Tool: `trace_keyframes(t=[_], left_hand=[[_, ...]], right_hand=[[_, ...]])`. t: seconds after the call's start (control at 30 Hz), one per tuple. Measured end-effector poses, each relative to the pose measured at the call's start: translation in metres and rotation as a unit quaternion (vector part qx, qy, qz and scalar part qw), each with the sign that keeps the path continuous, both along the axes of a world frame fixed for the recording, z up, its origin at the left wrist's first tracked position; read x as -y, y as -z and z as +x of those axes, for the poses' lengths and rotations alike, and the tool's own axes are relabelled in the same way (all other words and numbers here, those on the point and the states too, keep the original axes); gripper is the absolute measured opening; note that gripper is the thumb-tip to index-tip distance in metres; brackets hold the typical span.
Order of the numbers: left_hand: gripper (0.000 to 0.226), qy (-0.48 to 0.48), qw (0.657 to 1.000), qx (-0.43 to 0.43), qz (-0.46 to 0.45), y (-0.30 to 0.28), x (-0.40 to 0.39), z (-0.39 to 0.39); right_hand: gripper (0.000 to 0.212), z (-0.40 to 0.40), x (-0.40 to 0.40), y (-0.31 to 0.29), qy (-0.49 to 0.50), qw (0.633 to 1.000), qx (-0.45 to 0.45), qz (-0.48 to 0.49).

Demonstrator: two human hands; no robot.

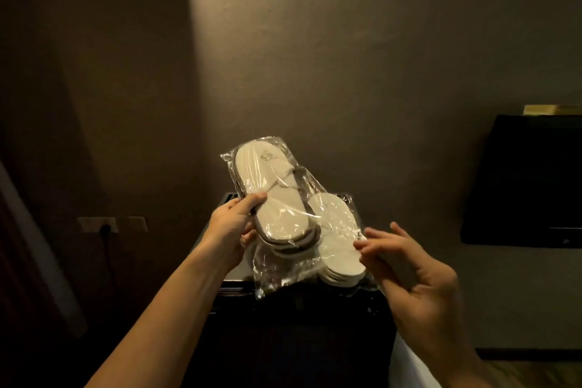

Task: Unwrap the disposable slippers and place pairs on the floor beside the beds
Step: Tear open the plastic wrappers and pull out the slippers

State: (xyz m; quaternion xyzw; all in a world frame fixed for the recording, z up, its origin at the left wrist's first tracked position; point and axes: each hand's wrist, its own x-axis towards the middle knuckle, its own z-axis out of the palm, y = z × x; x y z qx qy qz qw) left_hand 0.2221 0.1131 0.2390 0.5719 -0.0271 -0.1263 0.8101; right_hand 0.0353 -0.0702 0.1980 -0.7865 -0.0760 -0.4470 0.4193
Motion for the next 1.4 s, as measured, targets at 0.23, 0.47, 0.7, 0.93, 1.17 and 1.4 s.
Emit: trace_keyframes(t=[0.23, 0.47, 0.7, 0.93, 1.17, 1.4], left_hand=[[0.035, -0.015, 0.998, -0.029, -0.06, 0.008, 0.002, 0.006], [0.014, -0.05, 0.978, -0.036, -0.201, 0.033, 0.021, -0.004], [0.007, 0.0, 0.961, -0.026, -0.274, 0.048, 0.017, -0.025], [0.017, 0.013, 0.961, 0.009, -0.274, 0.052, 0.003, -0.022], [0.026, 0.035, 0.961, 0.008, -0.276, 0.059, -0.001, -0.02], [0.021, 0.025, 0.959, 0.035, -0.28, 0.06, -0.001, -0.013]], right_hand=[[0.048, 0.014, 0.036, 0.0, 0.085, 0.996, -0.018, -0.03], [0.021, 0.052, 0.006, -0.025, 0.03, 0.998, -0.057, 0.029], [0.013, 0.103, 0.007, -0.015, 0.024, 0.971, -0.128, 0.199], [0.019, 0.108, 0.01, -0.028, -0.048, 0.967, -0.142, 0.206], [0.035, 0.11, 0.01, -0.025, -0.116, 0.947, -0.205, 0.217], [0.015, 0.105, 0.015, -0.024, -0.167, 0.917, -0.199, 0.304]])
